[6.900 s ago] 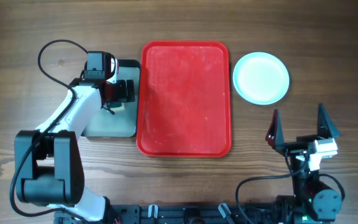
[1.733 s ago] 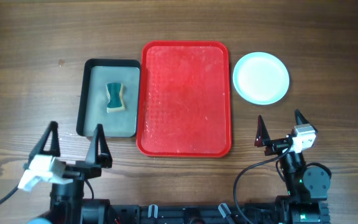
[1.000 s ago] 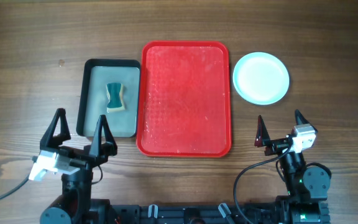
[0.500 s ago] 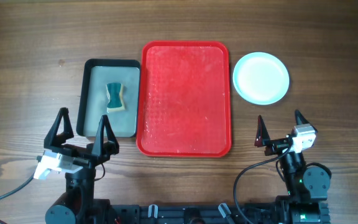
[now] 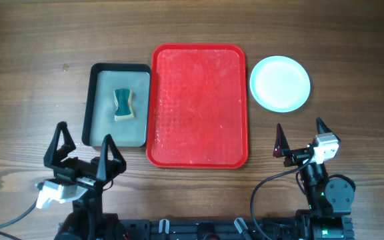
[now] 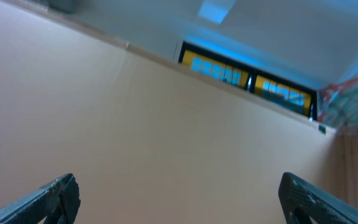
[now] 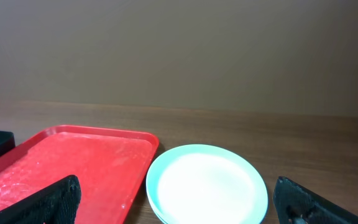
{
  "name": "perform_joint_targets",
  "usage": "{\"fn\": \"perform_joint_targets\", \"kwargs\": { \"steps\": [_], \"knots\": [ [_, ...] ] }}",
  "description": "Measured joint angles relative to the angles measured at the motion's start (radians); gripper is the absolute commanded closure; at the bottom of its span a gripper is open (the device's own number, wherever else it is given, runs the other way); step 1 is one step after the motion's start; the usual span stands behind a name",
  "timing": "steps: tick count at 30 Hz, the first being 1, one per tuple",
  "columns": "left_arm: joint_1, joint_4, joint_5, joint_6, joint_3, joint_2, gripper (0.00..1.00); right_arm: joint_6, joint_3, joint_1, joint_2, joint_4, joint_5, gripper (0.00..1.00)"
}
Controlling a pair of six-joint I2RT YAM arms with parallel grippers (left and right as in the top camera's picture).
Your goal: Clean dirty plates on tray and stack at the side
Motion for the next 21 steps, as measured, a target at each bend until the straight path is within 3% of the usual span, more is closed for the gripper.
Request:
{"fn": "perform_joint_targets", "kwargs": {
  "steps": [7,15,21],
  "knots": [
    [0.000,-0.103,-0.001,0.000,-0.014,0.000,0.00,0.000,0.000,0.000,0.000,0.000,0.000,0.01],
    [0.000,-0.483,-0.004,0.000,-0.018,-0.001,0.00,0.000,0.000,0.000,0.000,0.000,0.000,0.00],
    [0.000,-0.682,-0.004,0.000,-0.018,-0.001,0.00,0.000,0.000,0.000,0.000,-0.001,0.000,0.00]
  ]
}}
